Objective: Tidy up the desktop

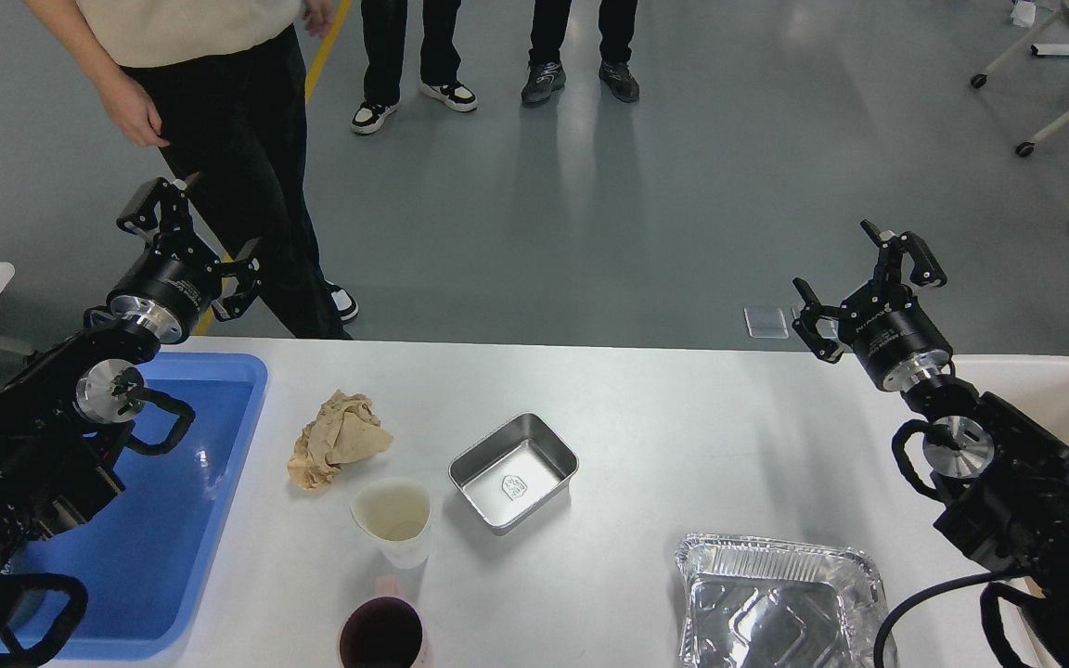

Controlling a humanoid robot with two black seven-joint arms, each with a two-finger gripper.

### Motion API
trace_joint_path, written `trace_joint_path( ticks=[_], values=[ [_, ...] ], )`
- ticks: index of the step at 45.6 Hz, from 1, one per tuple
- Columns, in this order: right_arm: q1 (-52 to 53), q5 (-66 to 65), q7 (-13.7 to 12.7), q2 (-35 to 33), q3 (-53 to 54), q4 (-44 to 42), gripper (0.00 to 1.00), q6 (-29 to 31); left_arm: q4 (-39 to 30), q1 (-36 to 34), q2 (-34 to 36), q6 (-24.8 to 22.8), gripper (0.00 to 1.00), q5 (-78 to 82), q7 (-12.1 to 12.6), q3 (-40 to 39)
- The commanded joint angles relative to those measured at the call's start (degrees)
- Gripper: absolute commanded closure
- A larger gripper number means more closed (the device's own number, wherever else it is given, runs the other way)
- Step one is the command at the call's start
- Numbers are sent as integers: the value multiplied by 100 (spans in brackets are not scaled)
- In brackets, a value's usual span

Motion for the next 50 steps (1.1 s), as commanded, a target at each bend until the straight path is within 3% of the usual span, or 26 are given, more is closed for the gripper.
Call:
trace_joint_path(
  ticks=[1,8,17,24,28,31,40,46,47,50],
  values=[
    [2,1,-4,0,0,0,0,-4,0,5,0,0,3,0,-8,-9],
    [2,1,-4,0,0,0,0,5,-36,-4,26,-9,3,-18,19,-26],
    [2,1,-4,0,0,0,0,-4,26,-66,-131,711,3,61,-8,52],
    [-7,1,4,9,8,0,0,-4,-175,-13,-404,195,3,254,-87,395],
    [-7,1,4,9,0,0,0,-4,-561,22,-159,114,3,351,-105,799],
    [-7,1,-4,9,0,0,0,-4,-1298,311,428,123,4,360,-61,1115],
    [2,-8,-4,9,0,0,0,-4,-4717,1216,3003,518,4,378,387,1503],
    [-7,-8,4,18,-9,0,0,-4,-6185,1849,4621,492,5,579,484,1512],
    [-16,-8,4,26,-9,0,0,-13,-6562,2042,5137,483,5,702,484,1503],
    [-16,-8,4,44,-9,0,0,-22,-6907,2254,5755,466,5,913,475,1485]
  ],
)
